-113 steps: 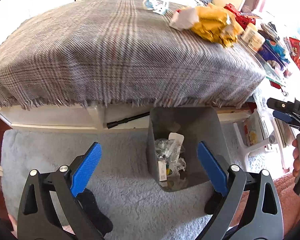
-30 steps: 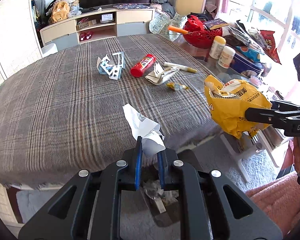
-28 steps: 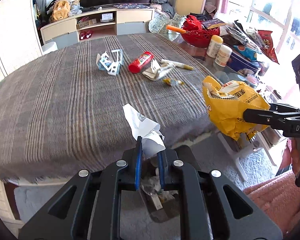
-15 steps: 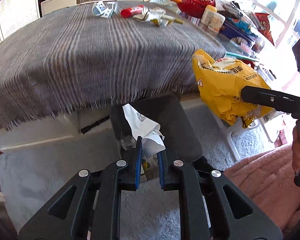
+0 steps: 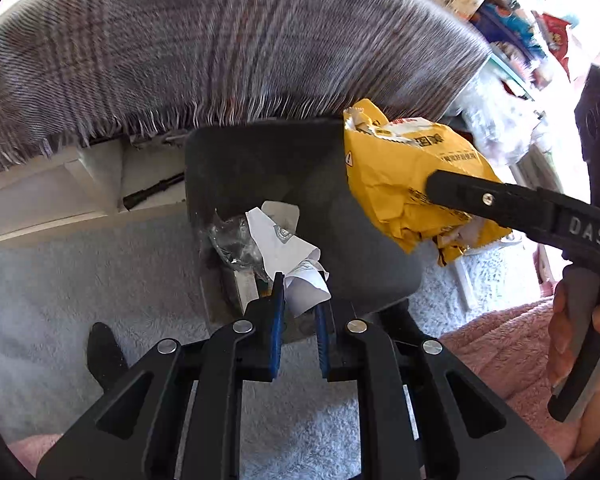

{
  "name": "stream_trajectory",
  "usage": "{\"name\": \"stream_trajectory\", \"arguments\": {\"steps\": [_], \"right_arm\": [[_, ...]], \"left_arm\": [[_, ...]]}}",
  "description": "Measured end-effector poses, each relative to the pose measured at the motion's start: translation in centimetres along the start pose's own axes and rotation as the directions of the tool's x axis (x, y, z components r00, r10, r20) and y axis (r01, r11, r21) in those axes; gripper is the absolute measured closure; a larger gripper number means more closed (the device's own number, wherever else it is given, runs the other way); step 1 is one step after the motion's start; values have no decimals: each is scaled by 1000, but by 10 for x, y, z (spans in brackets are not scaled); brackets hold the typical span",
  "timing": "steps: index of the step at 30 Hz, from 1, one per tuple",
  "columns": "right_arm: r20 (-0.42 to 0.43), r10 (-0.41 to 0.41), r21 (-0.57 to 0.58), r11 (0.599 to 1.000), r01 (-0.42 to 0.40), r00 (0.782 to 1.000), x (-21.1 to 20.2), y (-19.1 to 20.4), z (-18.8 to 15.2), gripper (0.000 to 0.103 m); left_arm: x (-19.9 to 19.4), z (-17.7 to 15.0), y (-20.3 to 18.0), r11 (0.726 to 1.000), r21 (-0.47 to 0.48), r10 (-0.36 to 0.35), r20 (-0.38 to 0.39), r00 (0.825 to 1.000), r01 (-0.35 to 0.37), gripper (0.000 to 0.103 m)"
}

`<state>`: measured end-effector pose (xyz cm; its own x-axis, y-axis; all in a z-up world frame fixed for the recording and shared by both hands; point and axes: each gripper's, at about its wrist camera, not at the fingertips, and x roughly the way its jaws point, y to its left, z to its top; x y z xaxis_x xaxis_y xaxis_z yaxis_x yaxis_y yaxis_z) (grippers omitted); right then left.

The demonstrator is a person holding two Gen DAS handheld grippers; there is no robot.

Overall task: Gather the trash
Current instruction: 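Lower the yellow bag and white tissue into the bin and open both tools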

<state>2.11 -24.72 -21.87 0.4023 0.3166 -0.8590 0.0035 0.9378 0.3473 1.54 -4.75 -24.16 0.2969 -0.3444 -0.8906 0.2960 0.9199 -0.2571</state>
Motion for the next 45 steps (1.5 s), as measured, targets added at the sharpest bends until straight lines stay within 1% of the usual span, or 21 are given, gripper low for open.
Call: {"name": "stream_trajectory", "arguments": {"steps": [5, 8, 12, 15, 18, 21, 23, 25, 26, 27, 28, 30, 32, 34, 37, 40, 42, 45], "right_arm": [[-14, -9, 22, 1000, 9, 1000, 21, 1, 13, 29], [-34, 9, 39, 999, -7, 999, 32, 0, 14, 28], [-54, 30, 49, 998, -28, 998, 41, 3, 17, 28], [-59, 28, 58, 998, -25, 998, 45, 3, 19, 27], [-66, 17, 62, 998, -13, 998, 48, 1, 19, 24], [-79, 0, 77, 997, 6, 997, 55, -2, 19, 20], [-79, 5, 93, 996, 2, 997, 56, -5, 18, 18], [-76, 9, 109, 994, -1, 997, 56, -7, 20, 12], [-72, 5, 111, 994, 3, 997, 56, -8, 20, 11], [-66, 2, 110, 994, 5, 998, 55, -8, 21, 11], [-66, 0, 109, 994, 7, 998, 54, -8, 22, 8], [-62, -2, 108, 994, 8, 998, 53, -9, 22, 4], [-59, -5, 105, 994, 12, 998, 51, -8, 22, 4], [-51, -10, 109, 994, 15, 999, 46, -11, 24, 4], [-38, -9, 122, 992, 13, 999, 38, -17, 25, 3], [-28, -7, 136, 991, 10, 1000, 29, -22, 25, 3], [-8, 0, 139, 990, 2, 1000, 18, -24, 25, 3], [29, -13, 138, 990, 9, 999, 2, -27, 26, 3]], "left_arm": [[18, 12, 6, 1000, -23, 9, -18, 1000, -9, 90], [24, 15, 5, 1000, -30, 3, -23, 1000, -3, 90], [24, 19, -2, 1000, -4, 9, 0, 1000, -9, 89], [23, 19, -3, 1000, 15, 8, 9, 1000, -8, 85], [24, 17, -5, 1000, 19, 2, 8, 1000, -2, 83], [27, 17, -4, 1000, 17, 15, 7, 1000, -15, 76], [29, 17, -1, 1000, 3, 20, 2, 1000, -20, 73], [31, 17, 4, 999, -19, 27, -4, 1000, -27, 64], [31, 16, 6, 999, -27, 27, -4, 1000, -27, 62], [30, 16, 8, 999, -33, 27, -3, 1000, -27, 58], [29, 16, 10, 999, -36, 27, 0, 1000, -27, 53], [25, 16, 13, 999, -39, 32, 12, 999, -32, 47], [20, 16, 14, 998, -38, 40, 27, 999, -39, 40], [14, 17, 16, 998, -42, 42, 38, 998, -40, 30], [3, 16, 16, 998, -42, 41, 54, 998, -39, 24], [-10, 14, 12, 998, -38, 46, 79, 996, -43, 21], [-20, 15, 8, 998, -33, 50, 103, 993, -47, 20], [-38, 13, 4, 998, -20, 61, 143, 988, -59, 19]]}}
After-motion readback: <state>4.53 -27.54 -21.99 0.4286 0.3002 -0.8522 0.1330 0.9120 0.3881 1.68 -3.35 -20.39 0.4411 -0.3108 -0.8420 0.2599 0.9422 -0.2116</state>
